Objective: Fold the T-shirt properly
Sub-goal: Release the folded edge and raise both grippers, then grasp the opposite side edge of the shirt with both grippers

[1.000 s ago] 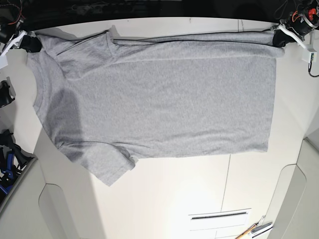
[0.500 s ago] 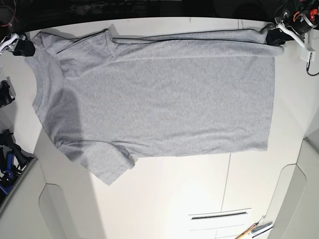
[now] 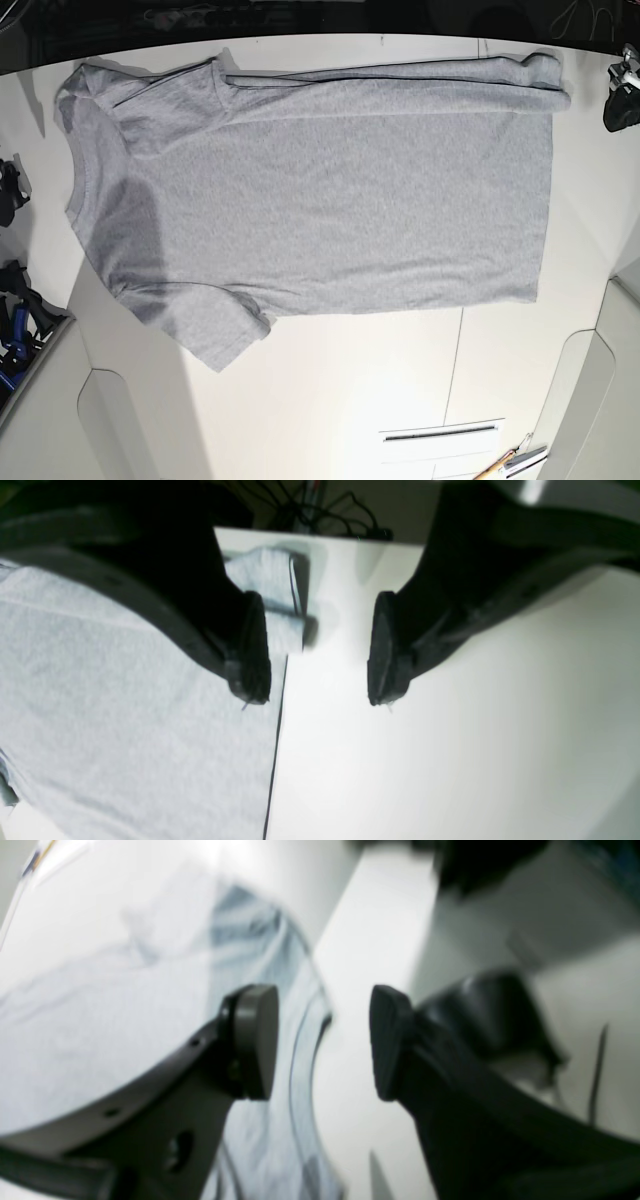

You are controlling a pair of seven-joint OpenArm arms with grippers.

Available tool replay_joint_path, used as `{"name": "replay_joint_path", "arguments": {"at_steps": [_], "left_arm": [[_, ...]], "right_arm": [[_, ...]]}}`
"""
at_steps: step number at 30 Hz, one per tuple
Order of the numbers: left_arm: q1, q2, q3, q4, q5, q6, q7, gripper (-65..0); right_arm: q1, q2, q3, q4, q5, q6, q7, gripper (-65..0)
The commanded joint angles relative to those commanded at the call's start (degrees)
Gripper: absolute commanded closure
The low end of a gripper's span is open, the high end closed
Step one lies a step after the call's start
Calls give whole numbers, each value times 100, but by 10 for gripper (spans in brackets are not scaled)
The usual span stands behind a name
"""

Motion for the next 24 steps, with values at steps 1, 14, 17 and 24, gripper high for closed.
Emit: {"name": "replay_joint_path", "arguments": {"at_steps": [1, 14, 17, 24], "left_arm": [[-109, -15, 0, 0, 52, 0, -4, -346], [-2232, -540, 1108, -496, 1547, 386, -815, -346], [-2975, -734, 1825, -1296, 2024, 587, -1049, -346], [-5101, -758, 3016, -3912, 2358, 633, -1327, -346]], "right_arm": [[144, -2, -68, -11, -129, 0, 59, -293], [2267, -4, -2140, -2173, -1602, -105, 1416, -293], [2778, -7, -2612, -3071, -1775, -103, 1670, -312], [3239, -35, -3191, -4446, -2090, -103, 2444, -410]]}}
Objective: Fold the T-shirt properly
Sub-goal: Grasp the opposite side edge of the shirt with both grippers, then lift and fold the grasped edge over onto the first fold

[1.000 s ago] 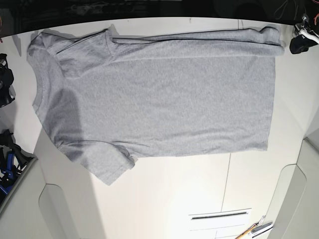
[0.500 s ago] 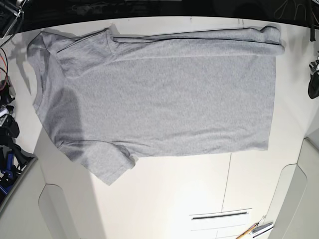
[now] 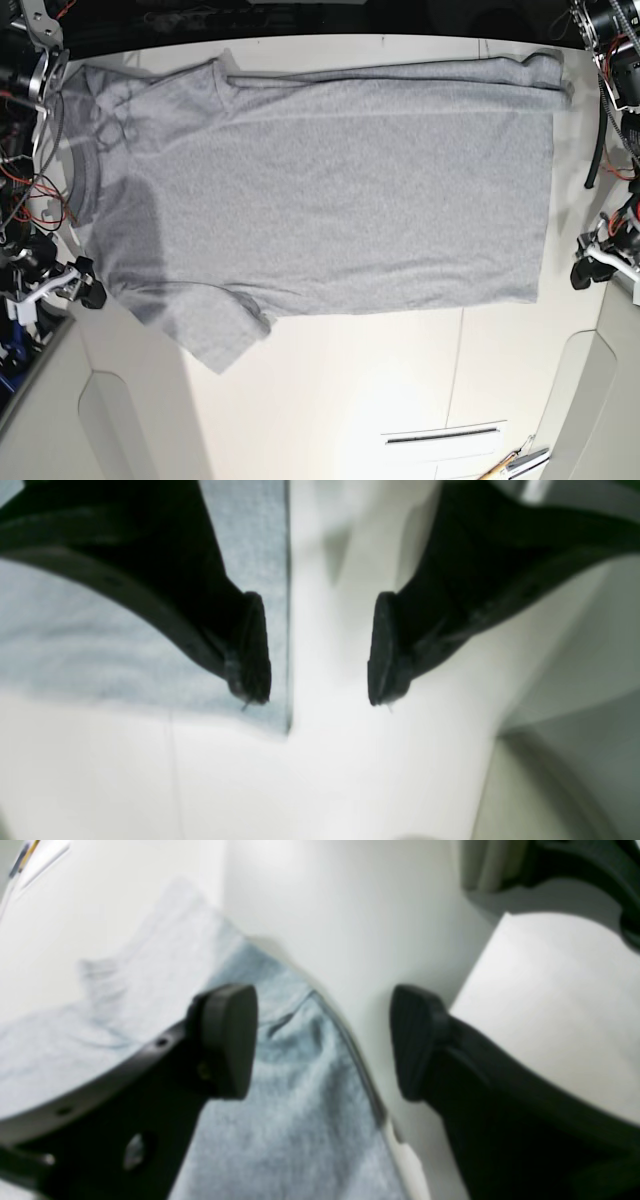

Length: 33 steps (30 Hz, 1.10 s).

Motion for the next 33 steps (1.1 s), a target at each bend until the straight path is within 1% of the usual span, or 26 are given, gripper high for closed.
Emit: {"name": "replay_joint_path", "arguments": {"at_steps": [2, 5, 8, 9, 11, 15, 17, 20, 21, 22, 23, 24, 25, 26, 28, 29, 30, 31, 33], "left_arm": [[-446, 4, 262, -684, 94, -2, -175, -346], [-968, 20, 590, -1602, 138, -11, -232, -346], [-1165, 131, 699, -2149, 133, -286, -269, -346], [-1163, 186, 697, -2225, 136, -323, -332, -346], [-1158, 308, 699, -2337, 175, -321, -356, -346], [-1156, 544, 699, -2387, 286, -321, -310, -346], [-1156, 623, 699, -2387, 278, -323, -310, -345], [-1158, 680, 699, -2387, 282, -321, -306, -343], [-1158, 682, 699, -2387, 280, -321, -308, -323], [-1158, 682, 699, -2387, 282, -321, -308, -264], [-1158, 680, 699, -2387, 286, -321, -308, -186], [-1158, 678, 699, -2387, 286, -323, -308, -103], [-1158, 678, 699, -2387, 286, -323, -308, -30], [-1158, 667, 699, -2387, 286, -326, -306, 0], [-1163, 649, 697, -2380, 269, -330, -216, 0], [-1161, 647, 699, -2330, 216, -420, -72, 0], [-1161, 647, 697, -2260, 168, -588, 116, 0], [-1158, 634, 697, -2164, 28, -633, 326, 0], [-1158, 555, 697, -1978, -306, -633, 669, 0]], "right_arm": [[7, -9, -2, -173, -11, 7, 28, -410], [11, -13, -2, -455, -26, 7, 31, -410], [11, -20, -2, -706, -24, 33, 52, -410], [11, -31, -2, -765, -24, 66, 66, -409], [13, -94, -2, -813, -26, 66, 68, -409], [15, -358, -2, -813, -26, 68, 66, -409], [15, -505, -2, -813, -24, 116, 63, -409], [33, -669, -2, -813, -28, 131, 66, -409], [48, -682, -2, -813, -26, 131, 66, -409], [74, -680, -2, -813, -26, 129, 66, -408], [107, -669, -2, -813, -72, 129, 63, -399], [133, -660, -2, -809, -131, 127, 66, -362], [149, -647, -2, -796, -160, 129, 66, -297], [168, -643, -2, -769, -168, 129, 66, -214], [219, -651, -2, -748, -162, 133, 61, -6], [227, -645, -2, -748, -149, 131, 59, 0], [227, -625, -2, -743, -151, 131, 55, 0], [227, -605, -2, -737, -105, 129, 55, 0], [223, -551, -2, -669, 33, 136, 35, 0]]}}
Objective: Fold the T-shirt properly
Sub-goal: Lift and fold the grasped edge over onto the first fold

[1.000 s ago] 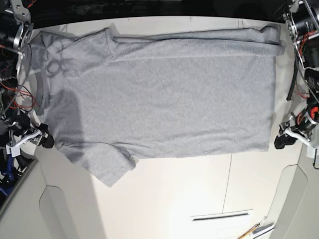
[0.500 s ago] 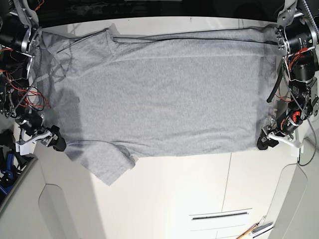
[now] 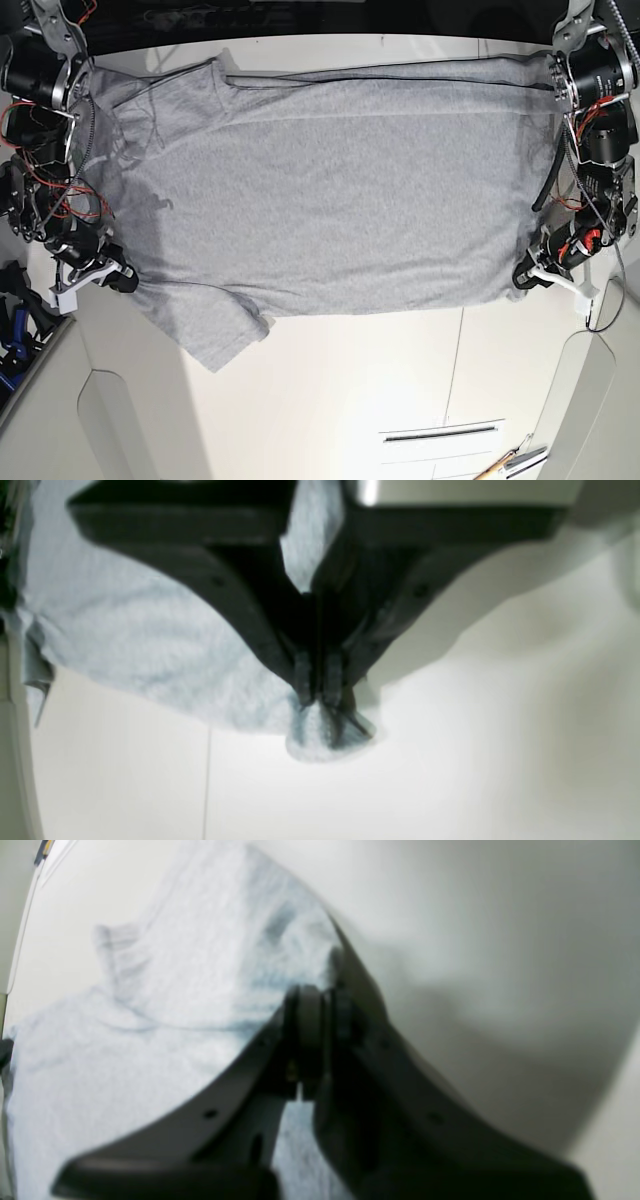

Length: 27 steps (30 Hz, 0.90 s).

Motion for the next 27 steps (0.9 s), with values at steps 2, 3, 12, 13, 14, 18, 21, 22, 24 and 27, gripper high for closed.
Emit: {"name": "replay_joint_path", "arguments": {"at_steps": [2, 3, 12, 13, 14, 18, 21, 22, 24, 27], "left_arm": [[2, -118, 0, 225, -85, 0, 219, 0], [15, -184, 0, 337, -103, 0, 348, 0], [929, -730, 0, 1908, -767, 0, 1486, 0], [1121, -811, 0, 2170, -772, 0, 1488, 0], [1329, -890, 0, 2437, -772, 0, 1488, 0], [2114, -1161, -2, 3486, -772, 0, 1471, 0], [2575, -1239, -17, 4068, -715, 0, 1467, 0], [2706, -1237, -22, 4179, -671, 0, 1464, 0], [2911, -1235, -22, 4284, -656, 0, 1419, 0], [3152, -1217, -22, 4282, -588, 0, 1373, 0]], "right_arm": [[-2, 63, 0, 149, 31, 15, -168, 0], [-4, 101, 0, 258, 66, 15, -363, 0], [-59, 612, 0, 1228, 1700, 39, -2511, 0], [-131, 682, 0, 1344, 1928, 42, -2682, 0], [-236, 758, 2, 1464, 2149, 39, -2815, 0], [-879, 1062, 7, 2114, 2693, 39, -3069, 0], [-1497, 1231, 7, 2686, 2730, 37, -3067, 0], [-1694, 1252, 26, 2859, 2726, 37, -3067, 0], [-2055, 1233, 125, 3112, 2686, 37, -3056, 0], [-2433, 1202, 142, 3132, 2376, 9, -3010, 0]]}}
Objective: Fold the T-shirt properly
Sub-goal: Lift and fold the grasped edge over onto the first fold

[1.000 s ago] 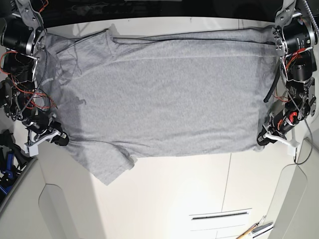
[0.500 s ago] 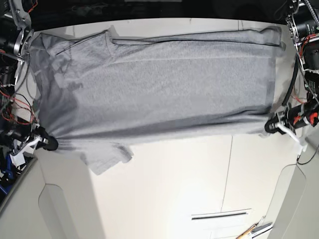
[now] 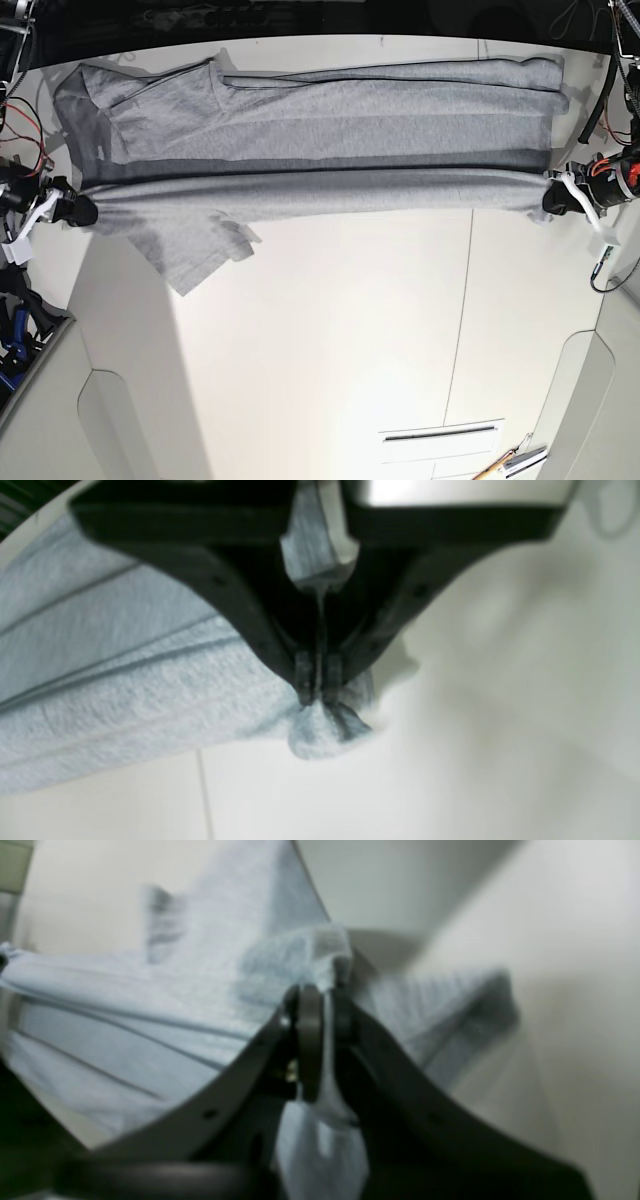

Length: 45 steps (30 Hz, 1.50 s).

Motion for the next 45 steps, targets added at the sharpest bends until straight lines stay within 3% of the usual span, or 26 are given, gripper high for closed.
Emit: {"name": "replay_joint_path", "arguments": {"at_steps": [3, 6, 7, 8, 15, 17, 20, 23, 28, 34, 37, 42, 45], "left_arm": [[103, 13, 0, 0, 42, 0, -227, 0], [101, 33, 0, 2, 33, 0, -407, 0], [101, 33, 0, 2, 37, 0, -407, 0], [101, 31, 0, 2, 39, 0, -400, 0], [107, 50, 0, 2, 35, 0, -404, 0], [118, 114, 0, 2, 37, 0, -404, 0], [114, 310, 0, 2, 39, 0, -407, 0], [114, 509, 0, 2, 39, 0, -426, 0], [116, 632, 0, 2, 101, 0, -422, 0], [116, 632, 0, 2, 297, 0, -424, 0], [116, 632, 0, 2, 299, 0, -424, 0], [118, 632, 0, 2, 304, 0, -402, 0], [118, 632, 0, 2, 302, 0, -400, 0]], "right_arm": [[-332, -13, 0, -4, -295, -48, 490, 0], [-350, -31, 7, -4, -442, -63, 785, -281], [-306, -31, 22, -2, -439, -63, 787, -336], [-214, -48, 70, 2, -439, -63, 785, -349], [756, -435, 750, 7, -468, -59, 809, -347], [898, -682, 728, 4, -800, -61, 1095, -347], [916, -1058, 446, 2, -1572, -61, 1639, -347], [894, -1368, -94, -2, -1952, -61, 1670, -347], [879, -1661, -960, -4, -2114, -153, 1714, -347], [879, -1899, -1091, -4, -2155, -153, 1731, -347], [896, -1856, -940, -2, -2181, -153, 1731, -347], [909, -1856, 17, -2, -2188, -190, 1843, -347], [903, -1853, 273, -9, -2455, -192, 1954, -347]]}}
